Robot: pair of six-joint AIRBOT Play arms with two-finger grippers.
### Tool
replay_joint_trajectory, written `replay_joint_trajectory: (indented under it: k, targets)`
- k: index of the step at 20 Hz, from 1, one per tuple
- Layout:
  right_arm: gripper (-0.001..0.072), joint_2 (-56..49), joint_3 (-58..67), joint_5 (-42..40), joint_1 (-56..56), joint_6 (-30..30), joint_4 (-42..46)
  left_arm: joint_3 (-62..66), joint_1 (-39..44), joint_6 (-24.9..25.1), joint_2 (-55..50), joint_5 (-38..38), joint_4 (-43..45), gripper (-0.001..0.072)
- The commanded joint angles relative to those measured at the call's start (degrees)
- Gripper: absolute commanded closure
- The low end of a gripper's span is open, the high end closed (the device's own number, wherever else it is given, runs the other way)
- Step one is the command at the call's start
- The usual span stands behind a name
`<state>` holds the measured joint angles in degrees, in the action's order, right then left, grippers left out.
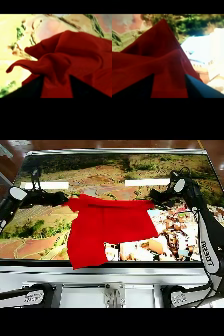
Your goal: Fold the shirts.
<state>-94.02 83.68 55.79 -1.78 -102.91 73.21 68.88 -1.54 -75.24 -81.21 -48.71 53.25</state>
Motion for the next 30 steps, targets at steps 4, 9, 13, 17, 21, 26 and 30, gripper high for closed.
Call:
replay_joint_trajectory:
  k: [4, 9, 13, 17, 21, 26, 30]
  targets:
    - [0.0082, 5.9, 9.3, 9.9, 7.5, 14.5, 1.6, 9.2, -11.5, -3.5, -1.2, -30.0, 3.6, 0.0230]
    - [0.0083, 13.2, 6.5, 30.3, 21.8, 17.5, 11.6, -1.6, -24.4, -0.2, 10.7, -39.6, 9.3, 0.0272]
    - [0.0082, 13.5, -6.1, 33.6, 30.1, 20.1, -4.9, -28.0, -26.8, 0.0, 17.0, -31.2, 5.6, -0.0003]
    - [0.0082, 13.5, -13.4, 29.8, 28.7, 21.7, -11.7, -42.9, -23.3, 5.9, 16.5, -16.8, -10.7, -0.0001]
    - [0.0082, 13.5, -13.7, 26.3, 26.2, 22.3, -11.3, -44.5, -17.2, 5.8, 16.5, -7.7, -11.6, -0.0001]
    - [0.0082, 13.5, -13.7, 25.1, 26.0, 22.2, -11.2, -44.5, -14.6, 5.6, 13.6, -1.2, -12.8, 0.0081]
    - [0.0082, 11.9, -16.6, 22.9, 25.5, 20.1, -11.3, -44.5, -11.5, 5.8, 9.6, -0.4, -14.5, 0.0179]
